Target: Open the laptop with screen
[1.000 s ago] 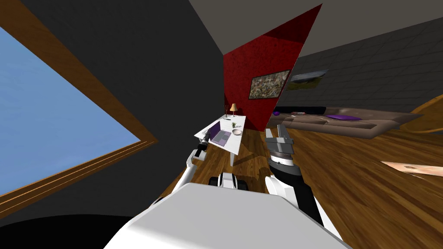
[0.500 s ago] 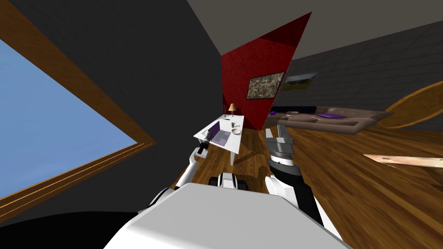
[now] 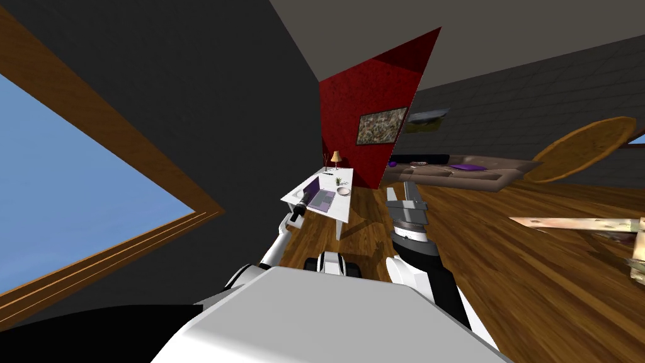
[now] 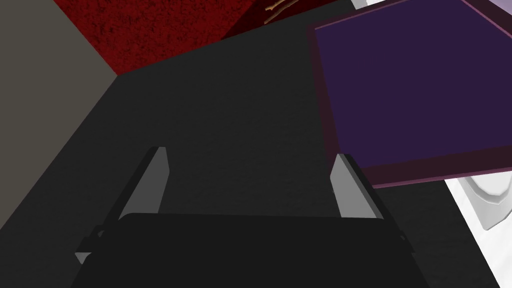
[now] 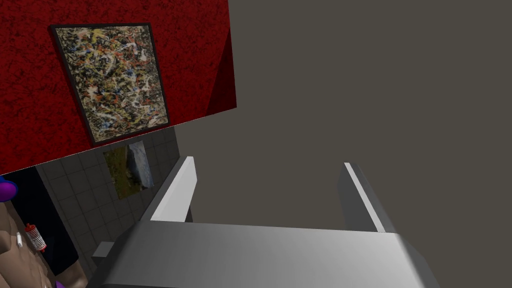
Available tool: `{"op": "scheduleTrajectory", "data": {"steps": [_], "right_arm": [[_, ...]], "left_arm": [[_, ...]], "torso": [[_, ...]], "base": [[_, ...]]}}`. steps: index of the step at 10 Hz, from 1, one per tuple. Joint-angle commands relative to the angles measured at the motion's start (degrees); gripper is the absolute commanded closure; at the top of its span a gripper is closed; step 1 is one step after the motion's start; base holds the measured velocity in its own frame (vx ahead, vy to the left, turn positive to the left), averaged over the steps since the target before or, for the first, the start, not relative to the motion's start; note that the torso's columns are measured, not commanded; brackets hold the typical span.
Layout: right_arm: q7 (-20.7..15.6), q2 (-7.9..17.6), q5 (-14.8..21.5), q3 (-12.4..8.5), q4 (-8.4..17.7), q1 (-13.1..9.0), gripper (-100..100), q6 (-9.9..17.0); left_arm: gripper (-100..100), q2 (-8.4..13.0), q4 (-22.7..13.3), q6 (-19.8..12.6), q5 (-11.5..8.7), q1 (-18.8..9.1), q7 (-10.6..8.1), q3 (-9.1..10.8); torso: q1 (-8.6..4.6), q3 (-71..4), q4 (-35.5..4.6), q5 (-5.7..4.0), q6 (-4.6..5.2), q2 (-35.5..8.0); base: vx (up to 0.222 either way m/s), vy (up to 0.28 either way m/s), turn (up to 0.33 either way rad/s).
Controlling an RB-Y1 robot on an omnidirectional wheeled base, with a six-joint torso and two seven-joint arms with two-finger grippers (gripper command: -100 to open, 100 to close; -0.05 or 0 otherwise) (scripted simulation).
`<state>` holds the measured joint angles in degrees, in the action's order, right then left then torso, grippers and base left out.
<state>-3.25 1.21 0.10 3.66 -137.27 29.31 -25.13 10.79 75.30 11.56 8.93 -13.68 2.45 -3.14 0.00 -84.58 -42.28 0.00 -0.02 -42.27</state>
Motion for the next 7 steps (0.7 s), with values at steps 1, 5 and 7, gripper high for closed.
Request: {"op": "scheduleTrajectory", "data": {"steps": [1, 5, 7], "right_arm": [[0.0, 0.0, 0.0, 0.0, 0.0, 0.0, 0, 0.0], [0.0, 0.0, 0.0, 0.0, 0.0, 0.0, 0, 0.0], [0.0, 0.01, 0.0, 0.0, 0.0, 0.0, 0, 0.0]], "left_arm": [[-100, 0.81, -4.88, -0.82, 0.05, -4.0, -0.49, -0.57], [-100, 1.52, -11.26, -1.47, -0.05, -7.45, -0.83, -1.14], [-100, 2.25, -15.24, -1.98, -0.3, -10.66, -1.16, -1.72]], "torso": [[0.06, -0.01, 0.0, 0.01, 0.03, 0.02], [-0.07, -0.01, 0.0, -0.02, 0.01, 0.02], [0.15, 0.0, -0.01, 0.03, 0.02, -0.01]], "base": [[-0.03, 0.12, -0.172], [-0.014, 0.079, -0.065], [-0.017, 0.137, -0.14]]}}
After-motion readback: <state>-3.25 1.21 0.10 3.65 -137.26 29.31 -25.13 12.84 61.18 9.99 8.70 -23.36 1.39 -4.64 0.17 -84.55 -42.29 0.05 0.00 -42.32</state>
